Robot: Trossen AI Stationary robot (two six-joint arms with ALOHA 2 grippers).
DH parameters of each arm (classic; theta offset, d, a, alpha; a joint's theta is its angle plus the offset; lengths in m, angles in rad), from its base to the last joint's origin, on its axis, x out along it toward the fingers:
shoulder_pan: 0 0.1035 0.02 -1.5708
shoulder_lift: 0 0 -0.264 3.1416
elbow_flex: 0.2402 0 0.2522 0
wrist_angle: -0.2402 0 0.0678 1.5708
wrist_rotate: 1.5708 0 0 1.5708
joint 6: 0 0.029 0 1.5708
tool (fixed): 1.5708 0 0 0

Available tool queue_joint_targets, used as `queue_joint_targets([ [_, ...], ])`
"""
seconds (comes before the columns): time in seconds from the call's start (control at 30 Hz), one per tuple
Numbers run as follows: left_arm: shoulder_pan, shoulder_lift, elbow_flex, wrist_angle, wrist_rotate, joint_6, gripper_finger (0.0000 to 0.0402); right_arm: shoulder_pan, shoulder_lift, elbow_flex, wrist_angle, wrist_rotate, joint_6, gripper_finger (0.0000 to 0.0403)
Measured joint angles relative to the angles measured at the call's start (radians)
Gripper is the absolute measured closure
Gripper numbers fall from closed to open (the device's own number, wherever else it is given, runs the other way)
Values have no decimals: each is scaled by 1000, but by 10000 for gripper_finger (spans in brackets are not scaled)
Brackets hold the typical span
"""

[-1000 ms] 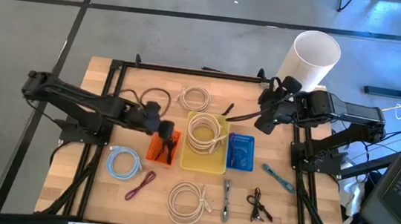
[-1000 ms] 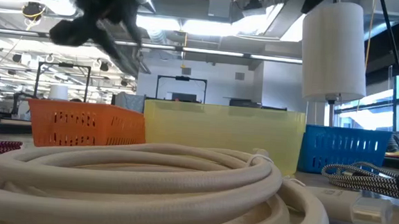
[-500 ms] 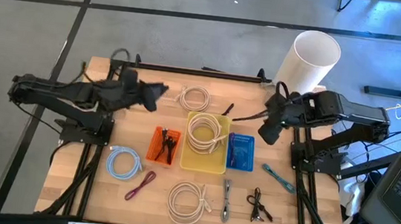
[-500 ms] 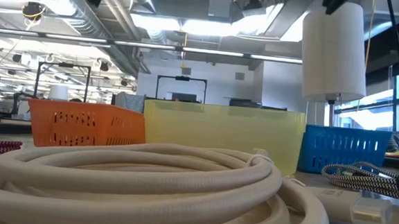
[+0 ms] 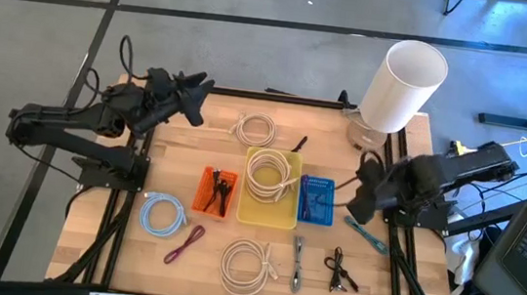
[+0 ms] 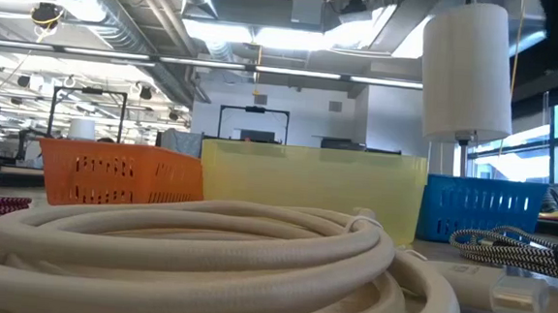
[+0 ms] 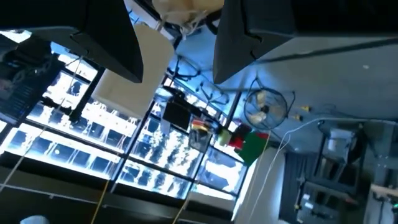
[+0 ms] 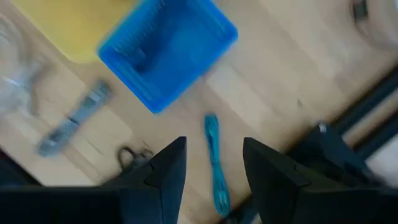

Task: Pick & Place USB Port
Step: Put the blue patterned usb cable into the blue bin

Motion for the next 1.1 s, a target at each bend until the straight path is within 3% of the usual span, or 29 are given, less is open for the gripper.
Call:
queue_joint_targets([
  [0.33, 76, 0, 0, 25, 106, 10, 212, 110, 0, -238, 0, -65, 47, 242],
  [0.57, 89, 0, 0, 25, 116, 2, 212, 159, 0, -367, 34, -95, 100, 242],
  [1.1, 88, 1, 0, 24, 115, 2, 212, 204, 0, -579, 437, -217, 100, 242],
])
